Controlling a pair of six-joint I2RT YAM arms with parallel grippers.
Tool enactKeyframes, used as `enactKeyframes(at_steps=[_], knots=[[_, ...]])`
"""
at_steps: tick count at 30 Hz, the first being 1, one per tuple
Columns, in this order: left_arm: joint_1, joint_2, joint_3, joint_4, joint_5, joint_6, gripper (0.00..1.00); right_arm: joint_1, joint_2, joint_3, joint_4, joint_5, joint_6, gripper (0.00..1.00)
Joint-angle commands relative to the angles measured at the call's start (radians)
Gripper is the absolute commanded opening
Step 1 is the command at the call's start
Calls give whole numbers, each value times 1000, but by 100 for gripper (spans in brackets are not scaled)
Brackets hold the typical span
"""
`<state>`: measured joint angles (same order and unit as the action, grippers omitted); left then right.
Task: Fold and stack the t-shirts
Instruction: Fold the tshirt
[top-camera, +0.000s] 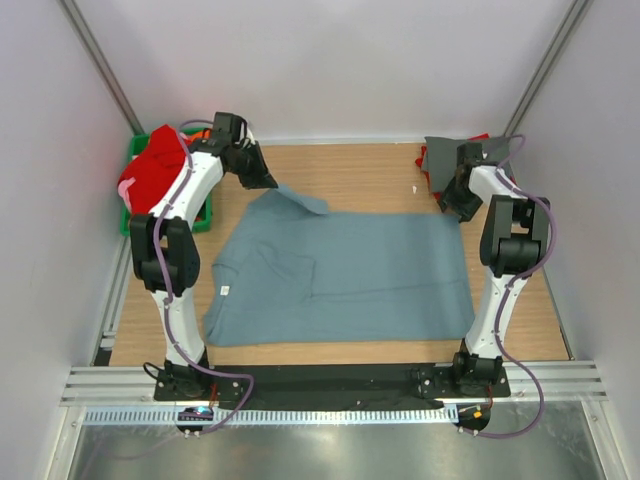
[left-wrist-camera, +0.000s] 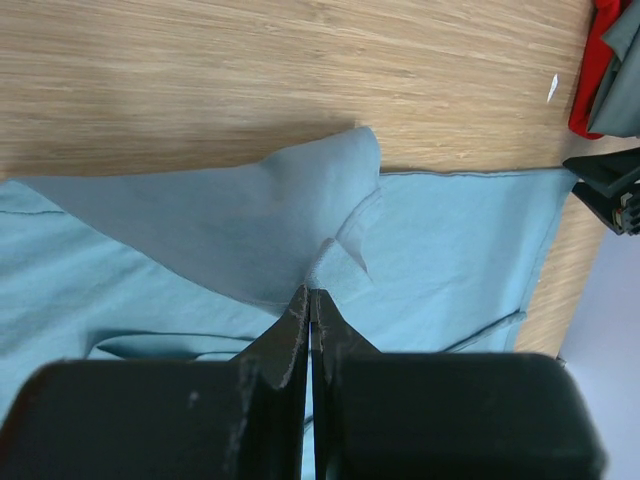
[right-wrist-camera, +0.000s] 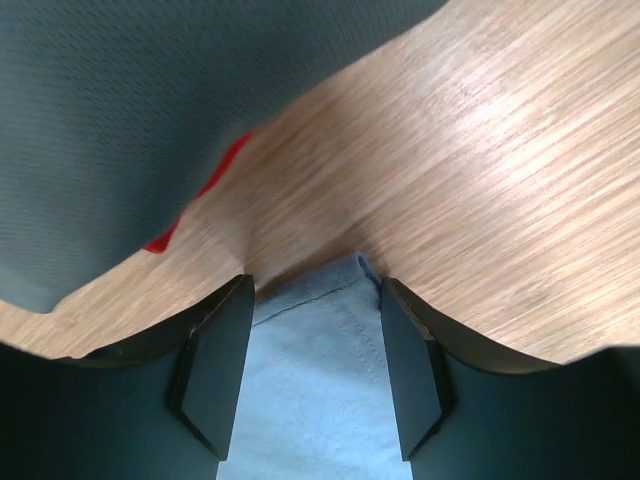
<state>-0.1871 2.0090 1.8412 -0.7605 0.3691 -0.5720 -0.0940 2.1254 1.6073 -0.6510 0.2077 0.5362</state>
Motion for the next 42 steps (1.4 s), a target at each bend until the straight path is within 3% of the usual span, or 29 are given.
enactKeyframes(at_steps=[1,3,6,9,10,13,24,42], knots=[[6,-15,-5,4,27,0,0,-3,-42,-23,14,-1,7,59],[6,-15,-5,4,27,1,0,-3,-35,-17,11,1,5,59],[6,-13,-7,4,22,1,0,-3,-15,0,-2,1,-2,50],[6,-10,-7,4,21,3,0,-3,-15,-7,-1,7,-5,30],[8,-9,-7,4,19,3,0,-3,-16,-12,1,18,-10,18],[8,-12,-5,4,18,4,0,-3,-12,-10,-9,36,-19,1],[2,-101,9,-68,-59,9,0,-3,-77,13,-61,27,-42,1],[2,-595,-405,-86,-91,-64,0,-3,-389,-273,-41,1,-65,1]])
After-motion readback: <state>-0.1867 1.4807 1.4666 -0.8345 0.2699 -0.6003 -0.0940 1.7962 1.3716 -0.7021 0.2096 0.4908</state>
